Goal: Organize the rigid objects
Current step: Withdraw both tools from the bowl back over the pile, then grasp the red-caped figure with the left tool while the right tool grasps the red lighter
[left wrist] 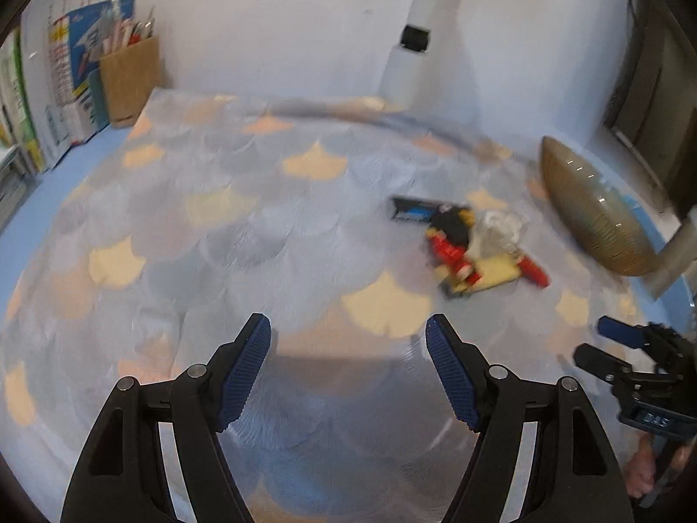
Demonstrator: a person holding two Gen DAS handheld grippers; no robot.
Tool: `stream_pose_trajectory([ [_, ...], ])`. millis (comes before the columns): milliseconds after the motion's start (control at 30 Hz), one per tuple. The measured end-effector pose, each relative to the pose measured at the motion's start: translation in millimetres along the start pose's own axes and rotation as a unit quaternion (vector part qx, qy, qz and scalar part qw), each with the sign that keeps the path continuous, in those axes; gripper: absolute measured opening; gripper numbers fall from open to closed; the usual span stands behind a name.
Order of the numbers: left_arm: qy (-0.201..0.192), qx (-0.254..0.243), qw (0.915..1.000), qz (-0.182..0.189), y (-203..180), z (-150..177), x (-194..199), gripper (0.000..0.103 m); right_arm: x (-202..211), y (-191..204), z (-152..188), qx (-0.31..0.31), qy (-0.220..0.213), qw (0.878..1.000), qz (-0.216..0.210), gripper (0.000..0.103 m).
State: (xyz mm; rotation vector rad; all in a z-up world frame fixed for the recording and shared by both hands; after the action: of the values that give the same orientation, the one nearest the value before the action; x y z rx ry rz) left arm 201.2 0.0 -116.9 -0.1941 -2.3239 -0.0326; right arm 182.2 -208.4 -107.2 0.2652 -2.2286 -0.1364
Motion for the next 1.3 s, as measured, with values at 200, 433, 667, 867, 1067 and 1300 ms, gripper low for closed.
stream_pose_trajectory([
  [200, -0.007, -0.022, 0.9995, -0.02, -5, 2, 2, 0.072, -8, -4, 4, -0.005, -0.001, 1.0, 0.005, 0.065],
  [433, -0.002, -0.021, 0.9998, -0.002, -8, 0, 1, 0.072, -6, -2, 2, 0.0, -0.002, 1.0, -0.003, 0.065],
  [667, 0.002, -0.017, 0.9983, 0.056, -26, -27, -1, 0.071, 3, 19, -26, 0.041, 0.003, 0.999, -0.009, 0.065],
  [867, 0.023, -0.041, 0.9957, 0.08, -48, -60, -25, 0.071, -17, 16, -60, 0.032, -0.001, 0.999, -0.028, 0.056],
  [1067, 0.082, -0.071, 0.9894, 0.096, -66, -64, -66, 0.07, -43, 21, -63, 0.046, 0.023, 0.997, -0.059, 0.053],
  [1300, 0.079, -0.086, 0.9888, 0.094, -73, -66, -78, 0.042, -60, 27, -65, 0.071, 0.022, 0.995, -0.061, 0.05],
])
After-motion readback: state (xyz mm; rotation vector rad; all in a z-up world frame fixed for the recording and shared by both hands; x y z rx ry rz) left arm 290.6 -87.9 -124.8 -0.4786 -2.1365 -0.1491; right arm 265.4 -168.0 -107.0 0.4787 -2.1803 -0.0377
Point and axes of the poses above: each gripper's, at about its wrist camera, not at the fingertips, and x roughly against the way its jaws point, y to its left, z to its underside, the point moved 9 cm from there along -x, roughly the way its jaws point, and after that the axes turned 10 degrees about -x, right-handed, at the moved point
